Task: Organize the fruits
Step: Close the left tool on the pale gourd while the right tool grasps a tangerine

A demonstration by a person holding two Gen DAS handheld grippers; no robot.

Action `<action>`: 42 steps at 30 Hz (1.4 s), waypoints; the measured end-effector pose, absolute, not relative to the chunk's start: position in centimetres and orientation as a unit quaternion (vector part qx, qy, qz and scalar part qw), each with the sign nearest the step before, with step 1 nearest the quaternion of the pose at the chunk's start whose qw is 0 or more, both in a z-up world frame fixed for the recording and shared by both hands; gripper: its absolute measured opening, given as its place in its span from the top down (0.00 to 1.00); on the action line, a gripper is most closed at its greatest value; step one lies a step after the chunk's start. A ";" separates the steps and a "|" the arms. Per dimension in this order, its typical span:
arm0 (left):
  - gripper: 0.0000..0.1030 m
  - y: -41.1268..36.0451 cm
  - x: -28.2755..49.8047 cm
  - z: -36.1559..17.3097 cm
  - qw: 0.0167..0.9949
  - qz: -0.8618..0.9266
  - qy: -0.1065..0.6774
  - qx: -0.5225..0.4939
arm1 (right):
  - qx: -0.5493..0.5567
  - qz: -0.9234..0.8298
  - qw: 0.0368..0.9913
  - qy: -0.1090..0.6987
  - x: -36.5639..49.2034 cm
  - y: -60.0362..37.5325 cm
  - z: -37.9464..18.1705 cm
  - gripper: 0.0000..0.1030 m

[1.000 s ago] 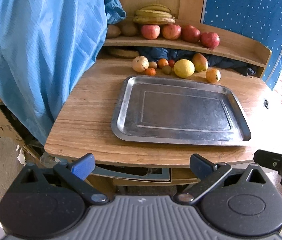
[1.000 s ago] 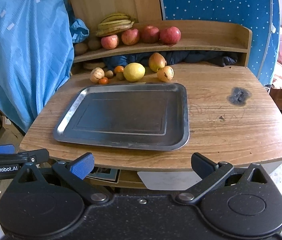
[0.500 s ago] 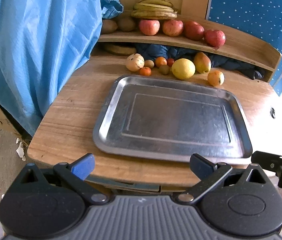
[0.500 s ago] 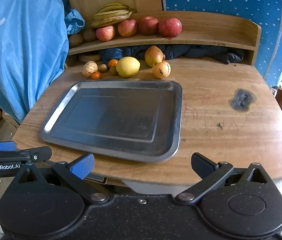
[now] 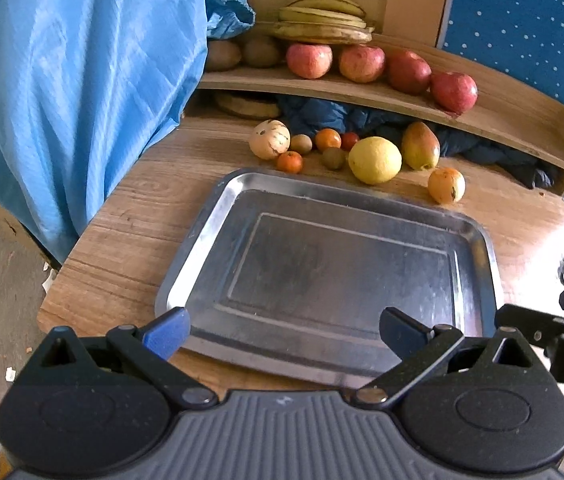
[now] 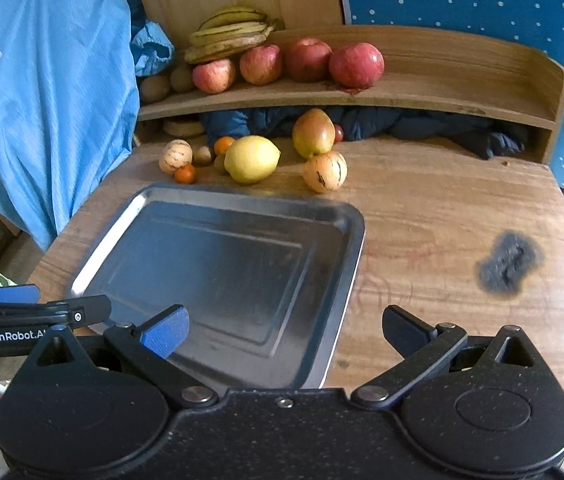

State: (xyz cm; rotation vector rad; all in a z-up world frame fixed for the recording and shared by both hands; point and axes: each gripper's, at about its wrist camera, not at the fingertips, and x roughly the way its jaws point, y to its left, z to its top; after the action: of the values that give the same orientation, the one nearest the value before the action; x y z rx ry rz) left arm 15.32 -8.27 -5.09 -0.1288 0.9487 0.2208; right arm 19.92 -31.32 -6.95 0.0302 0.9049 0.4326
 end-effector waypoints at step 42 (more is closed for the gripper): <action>0.01 5.1 35.5 -7.4 0.891 -0.031 0.451 -0.053 | -0.104 0.243 0.882 0.390 31.2 -11.5 -8.7 0.05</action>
State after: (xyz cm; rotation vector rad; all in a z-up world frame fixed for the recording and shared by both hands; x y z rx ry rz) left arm 35.51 5.07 -7.36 -0.1096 0.9359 -0.0648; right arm 31.20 -11.53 -8.71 -0.2160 0.8112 0.5057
